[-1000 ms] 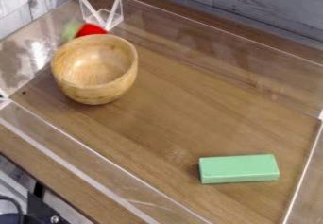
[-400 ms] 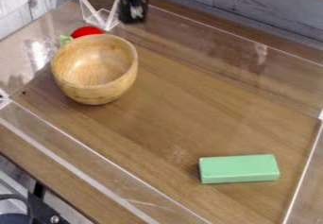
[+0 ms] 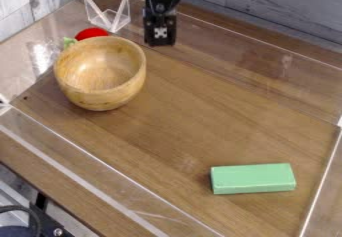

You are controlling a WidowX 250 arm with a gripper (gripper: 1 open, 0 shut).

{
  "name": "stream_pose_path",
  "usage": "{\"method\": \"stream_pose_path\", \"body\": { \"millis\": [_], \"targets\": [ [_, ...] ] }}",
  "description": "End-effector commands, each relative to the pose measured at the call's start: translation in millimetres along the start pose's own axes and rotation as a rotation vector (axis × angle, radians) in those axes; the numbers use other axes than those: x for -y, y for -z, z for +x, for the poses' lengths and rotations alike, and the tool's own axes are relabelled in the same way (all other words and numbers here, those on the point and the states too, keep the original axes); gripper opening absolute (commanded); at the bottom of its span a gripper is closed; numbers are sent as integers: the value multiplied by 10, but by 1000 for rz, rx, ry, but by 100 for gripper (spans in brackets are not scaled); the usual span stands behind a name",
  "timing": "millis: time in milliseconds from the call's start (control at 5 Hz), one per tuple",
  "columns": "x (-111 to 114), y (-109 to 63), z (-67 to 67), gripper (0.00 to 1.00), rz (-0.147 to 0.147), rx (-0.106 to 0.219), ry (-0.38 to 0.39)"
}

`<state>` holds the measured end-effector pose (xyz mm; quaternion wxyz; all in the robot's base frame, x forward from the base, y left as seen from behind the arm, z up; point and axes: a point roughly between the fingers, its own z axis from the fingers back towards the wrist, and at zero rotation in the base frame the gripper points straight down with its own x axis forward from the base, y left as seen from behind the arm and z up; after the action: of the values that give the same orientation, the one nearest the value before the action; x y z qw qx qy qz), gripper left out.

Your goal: Move the red object to the left side of the table

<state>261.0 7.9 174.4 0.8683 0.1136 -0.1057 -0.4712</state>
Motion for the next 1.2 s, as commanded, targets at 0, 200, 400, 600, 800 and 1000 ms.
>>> {"method": "stream_pose_path", "body": {
  "millis": [0, 200, 400, 600, 800, 1000],
  "targets": [
    [199, -107, 137, 100, 9, 55, 61],
    [380, -129, 258, 100, -13, 101, 144],
    [564, -123, 355, 100, -30, 138, 234],
    [724, -46, 465, 100, -58, 186, 372],
    [835, 61, 560, 100, -79, 224, 502],
    [981, 144, 701, 100, -83, 223, 518]
  ]
}}
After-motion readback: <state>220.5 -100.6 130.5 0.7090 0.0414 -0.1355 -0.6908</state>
